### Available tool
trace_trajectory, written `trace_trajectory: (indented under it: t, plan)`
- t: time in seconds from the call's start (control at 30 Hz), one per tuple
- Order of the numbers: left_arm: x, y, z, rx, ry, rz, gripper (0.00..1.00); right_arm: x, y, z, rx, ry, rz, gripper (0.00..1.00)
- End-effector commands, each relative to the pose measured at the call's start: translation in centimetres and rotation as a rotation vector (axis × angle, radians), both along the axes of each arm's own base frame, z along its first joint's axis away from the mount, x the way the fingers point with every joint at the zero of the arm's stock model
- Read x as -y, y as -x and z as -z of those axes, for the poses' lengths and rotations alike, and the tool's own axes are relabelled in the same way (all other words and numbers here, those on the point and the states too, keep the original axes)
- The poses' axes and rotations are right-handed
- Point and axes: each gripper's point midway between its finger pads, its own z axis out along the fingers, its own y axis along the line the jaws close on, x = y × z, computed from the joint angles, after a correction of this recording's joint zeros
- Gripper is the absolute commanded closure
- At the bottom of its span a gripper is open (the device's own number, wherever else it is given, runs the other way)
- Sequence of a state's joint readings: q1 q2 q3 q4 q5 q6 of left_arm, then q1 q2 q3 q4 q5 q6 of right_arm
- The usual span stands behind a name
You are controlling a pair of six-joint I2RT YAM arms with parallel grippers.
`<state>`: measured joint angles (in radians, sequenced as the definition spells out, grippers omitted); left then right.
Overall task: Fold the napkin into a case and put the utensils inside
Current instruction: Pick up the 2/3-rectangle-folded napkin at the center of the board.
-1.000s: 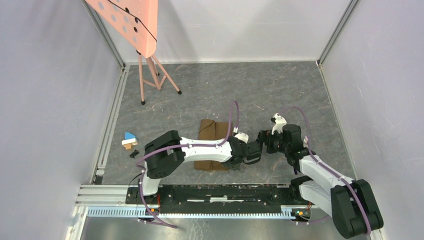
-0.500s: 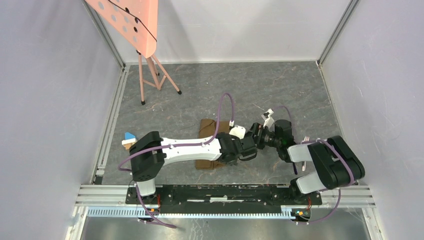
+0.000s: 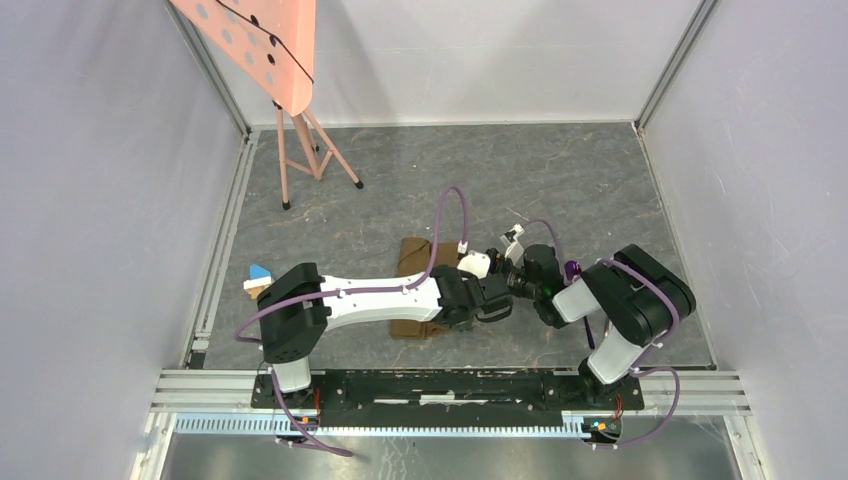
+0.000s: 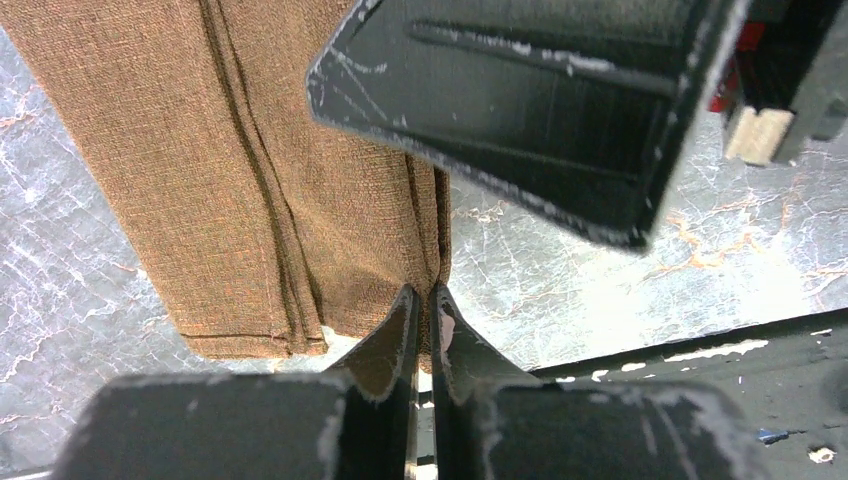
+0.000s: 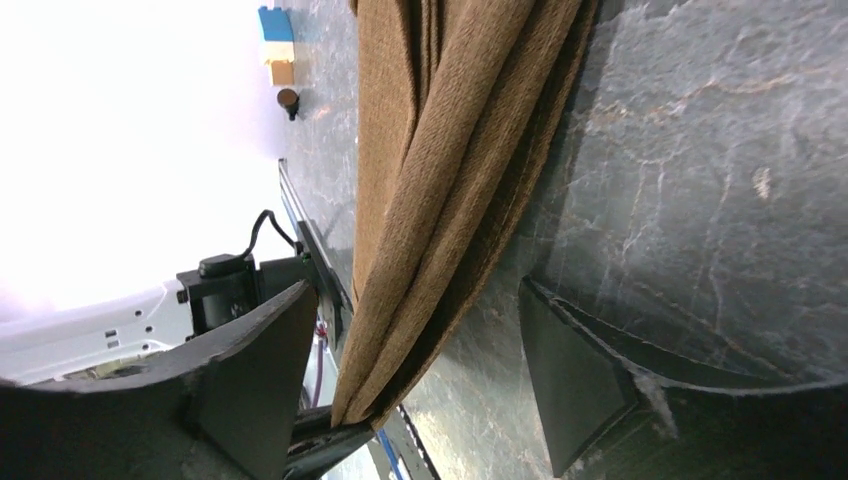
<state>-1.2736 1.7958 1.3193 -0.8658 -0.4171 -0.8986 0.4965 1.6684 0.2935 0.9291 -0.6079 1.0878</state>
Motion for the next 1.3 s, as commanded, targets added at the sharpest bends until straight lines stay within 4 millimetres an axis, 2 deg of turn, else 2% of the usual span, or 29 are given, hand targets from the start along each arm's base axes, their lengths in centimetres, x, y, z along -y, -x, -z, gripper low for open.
trace_trajectory:
  t: [0.0, 0.1, 0.33, 0.53, 0.77, 0.83, 0.97, 1.03, 1.17, 1.27]
  plan:
    - [-0.1, -0.8, -2.2, 0.052, 0.030, 0.021, 0.98, 0.2, -2.2, 0.8, 0.005, 0.030, 0.093, 0.24]
    - [-0.1, -0.8, -2.3, 0.053, 0.032, 0.025, 0.98, 0.0, -3.3, 0.9, 0.019, 0.030, 0.107, 0.35]
    - [-0.3, -0.7, -2.3, 0.053, 0.036, 0.028, 0.98, -0.2, -5.2, 0.8, 0.059, 0.023, 0.128, 0.48]
    - [-0.2, -0.6, -2.3, 0.051, 0.049, 0.027, 0.98, 0.2, -5.9, 0.7, 0.090, 0.038, 0.136, 0.64]
    - [1.1, -0.5, -2.3, 0.034, 0.090, 0.048, 0.97, -0.3, -6.1, -0.2, 0.136, -0.005, 0.104, 1.00]
    - [1.8, -0.3, -2.5, 0.023, 0.118, 0.060, 0.92, -0.2, -6.2, -0.3, 0.160, -0.007, 0.097, 1.00]
    - [3.4, 0.2, -3.6, 0.009, 0.212, 0.100, 0.51, 0.1, -6.4, -0.5, 0.204, -0.010, 0.064, 1.00]
    - [3.0, -0.2, -4.6, 0.023, 0.229, 0.102, 0.41, -0.1, -6.4, -0.4, 0.217, -0.006, 0.018, 1.00]
    - [1.2, -1.9, -5.6, 0.011, 0.351, 0.049, 0.37, -0.3, -6.3, 0.4, 0.224, 0.023, -0.048, 1.00]
    - [-0.9, -4.2, -4.9, -0.023, 0.470, -0.027, 0.44, -0.4, -6.4, 0.5, 0.236, 0.041, -0.074, 1.00]
